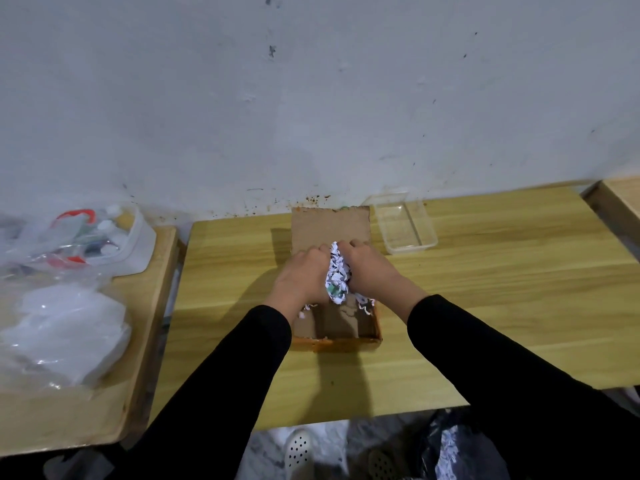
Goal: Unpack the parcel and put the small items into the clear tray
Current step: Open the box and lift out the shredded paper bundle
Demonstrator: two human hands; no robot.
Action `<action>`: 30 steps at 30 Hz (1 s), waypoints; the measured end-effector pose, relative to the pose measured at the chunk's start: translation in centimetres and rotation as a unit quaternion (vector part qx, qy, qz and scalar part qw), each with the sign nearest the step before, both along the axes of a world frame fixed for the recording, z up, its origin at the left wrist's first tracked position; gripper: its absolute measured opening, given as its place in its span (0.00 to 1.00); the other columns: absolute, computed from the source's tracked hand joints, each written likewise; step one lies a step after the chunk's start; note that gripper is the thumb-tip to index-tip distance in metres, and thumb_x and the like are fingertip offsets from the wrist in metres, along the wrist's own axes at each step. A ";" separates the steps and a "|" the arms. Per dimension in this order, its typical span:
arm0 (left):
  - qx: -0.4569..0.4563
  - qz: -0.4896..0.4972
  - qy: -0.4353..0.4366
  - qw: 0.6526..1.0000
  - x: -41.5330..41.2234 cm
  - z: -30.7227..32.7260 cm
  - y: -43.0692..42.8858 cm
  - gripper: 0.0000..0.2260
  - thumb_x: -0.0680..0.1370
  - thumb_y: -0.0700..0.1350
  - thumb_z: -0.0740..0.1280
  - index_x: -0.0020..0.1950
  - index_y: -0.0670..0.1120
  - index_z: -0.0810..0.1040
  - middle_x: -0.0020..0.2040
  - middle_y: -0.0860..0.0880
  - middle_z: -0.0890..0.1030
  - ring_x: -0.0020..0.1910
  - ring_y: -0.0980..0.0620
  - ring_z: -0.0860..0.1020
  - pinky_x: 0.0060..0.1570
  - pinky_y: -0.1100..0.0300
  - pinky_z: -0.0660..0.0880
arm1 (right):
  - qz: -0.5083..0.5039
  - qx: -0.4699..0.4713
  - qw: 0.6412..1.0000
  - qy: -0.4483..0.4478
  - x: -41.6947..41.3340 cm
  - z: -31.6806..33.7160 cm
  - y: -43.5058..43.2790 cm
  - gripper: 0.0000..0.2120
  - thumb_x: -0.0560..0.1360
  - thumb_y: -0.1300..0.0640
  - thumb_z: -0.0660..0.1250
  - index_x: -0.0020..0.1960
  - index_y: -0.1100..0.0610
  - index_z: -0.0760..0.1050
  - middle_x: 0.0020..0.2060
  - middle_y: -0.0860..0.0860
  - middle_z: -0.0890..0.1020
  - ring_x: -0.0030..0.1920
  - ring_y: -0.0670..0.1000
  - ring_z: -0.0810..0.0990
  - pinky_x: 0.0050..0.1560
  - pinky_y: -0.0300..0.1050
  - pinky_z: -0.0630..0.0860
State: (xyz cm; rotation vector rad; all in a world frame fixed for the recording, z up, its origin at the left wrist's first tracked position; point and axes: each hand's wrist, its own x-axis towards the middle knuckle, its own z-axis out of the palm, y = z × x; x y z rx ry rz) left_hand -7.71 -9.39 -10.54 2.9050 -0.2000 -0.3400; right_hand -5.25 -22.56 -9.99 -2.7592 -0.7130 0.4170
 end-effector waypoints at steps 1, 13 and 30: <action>-0.002 -0.002 -0.009 1.000 0.4 0.7 -0.5 0.25 0.64 0.51 0.76 0.53 0.43 0.70 0.48 0.45 0.76 0.47 0.43 0.77 0.39 0.55 0.72 | -0.003 -0.003 1.000 -0.006 0.4 0.8 -0.6 0.21 0.71 0.65 0.63 0.63 0.61 0.64 0.57 0.62 0.74 0.58 0.62 0.71 0.54 0.50 0.70; -0.059 -0.144 -0.029 0.987 6.0 4.7 -18.7 0.29 0.63 0.44 0.76 0.59 0.40 0.67 0.54 0.41 0.76 0.51 0.40 0.77 0.43 0.53 0.71 | -0.136 -0.036 0.988 -0.057 3.6 4.5 -19.8 0.21 0.69 0.62 0.66 0.60 0.62 0.67 0.53 0.62 0.75 0.55 0.62 0.74 0.51 0.50 0.71; -0.072 -0.147 0.126 0.979 5.9 -9.1 -23.1 0.45 0.64 0.51 0.77 0.75 0.49 0.55 0.69 0.47 0.64 0.67 0.44 0.65 0.64 0.52 0.66 | -0.209 0.077 0.967 0.125 1.8 -10.1 -25.8 0.37 0.64 0.62 0.71 0.70 0.57 0.60 0.62 0.59 0.68 0.62 0.61 0.66 0.63 0.53 0.69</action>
